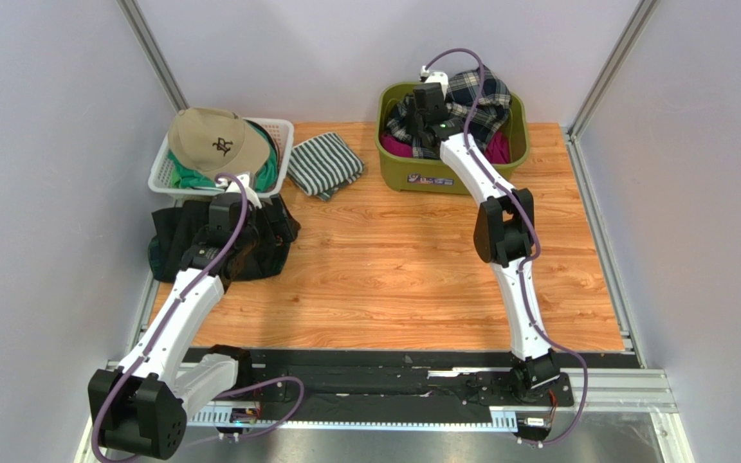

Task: Fold and stack the skirts
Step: Pick up the skirt from the bin.

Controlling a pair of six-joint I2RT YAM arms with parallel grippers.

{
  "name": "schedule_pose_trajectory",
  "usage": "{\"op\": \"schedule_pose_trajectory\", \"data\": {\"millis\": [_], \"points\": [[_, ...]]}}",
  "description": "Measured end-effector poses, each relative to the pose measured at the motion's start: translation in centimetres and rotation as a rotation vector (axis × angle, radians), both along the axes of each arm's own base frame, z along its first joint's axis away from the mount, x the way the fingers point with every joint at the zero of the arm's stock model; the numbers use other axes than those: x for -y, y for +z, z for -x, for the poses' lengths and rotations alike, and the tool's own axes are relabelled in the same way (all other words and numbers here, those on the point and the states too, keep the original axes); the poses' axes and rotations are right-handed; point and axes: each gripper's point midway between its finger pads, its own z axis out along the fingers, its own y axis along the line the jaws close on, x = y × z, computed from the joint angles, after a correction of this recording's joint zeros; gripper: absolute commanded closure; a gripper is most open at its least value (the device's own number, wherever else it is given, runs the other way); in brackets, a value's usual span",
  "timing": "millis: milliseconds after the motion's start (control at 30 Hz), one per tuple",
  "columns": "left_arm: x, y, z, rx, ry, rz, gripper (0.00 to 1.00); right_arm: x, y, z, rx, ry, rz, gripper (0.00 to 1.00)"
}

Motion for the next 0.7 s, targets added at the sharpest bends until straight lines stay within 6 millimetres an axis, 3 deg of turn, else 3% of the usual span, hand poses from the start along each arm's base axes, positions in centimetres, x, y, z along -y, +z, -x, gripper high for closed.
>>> {"op": "schedule_pose_trajectory", "data": {"millis": [33,67,300,400,500,533,633,700], "points": [[0.0,0.0,0.0,0.000,0.000,0.000,0.01,0.1,0.2,-0.1,0.009,-0.004,0.005,0.95],[0.0,0.0,0.0,0.000,0.000,0.000,0.01,0.2,0.4,-0.3,0.019,-0.015,0.002,1.00],[0.0,0.2,0.1,0.008,0.000,0.001,0.01,0.8,1.1,-0.5,0.043,-0.044,0.022,1.00],[0.0,0.2,0.2,0.011,-0.003,0.004,0.01,1.1,2.8,-0.2,0.065,-0.040,0.034,1.00],[0.3,0.3,0.3,0.012,-0.017,0.014,0.01,1.6,7.1,0.8,0.118,-0.030,0.041,1.00],[0.4,0.3,0.4,0.010,-0.022,0.018,0.01,1.8,9.5,1.5,0.149,-0.024,0.040,1.00],[0.8,0.4,0.6,0.012,-0.043,0.034,0.01,2.9,18.0,4.2,0.275,-0.018,0.018,1.00],[1.1,0.3,0.7,0.015,-0.054,0.044,0.01,3.3,24.6,7.2,0.381,0.003,-0.012,1.00]]}}
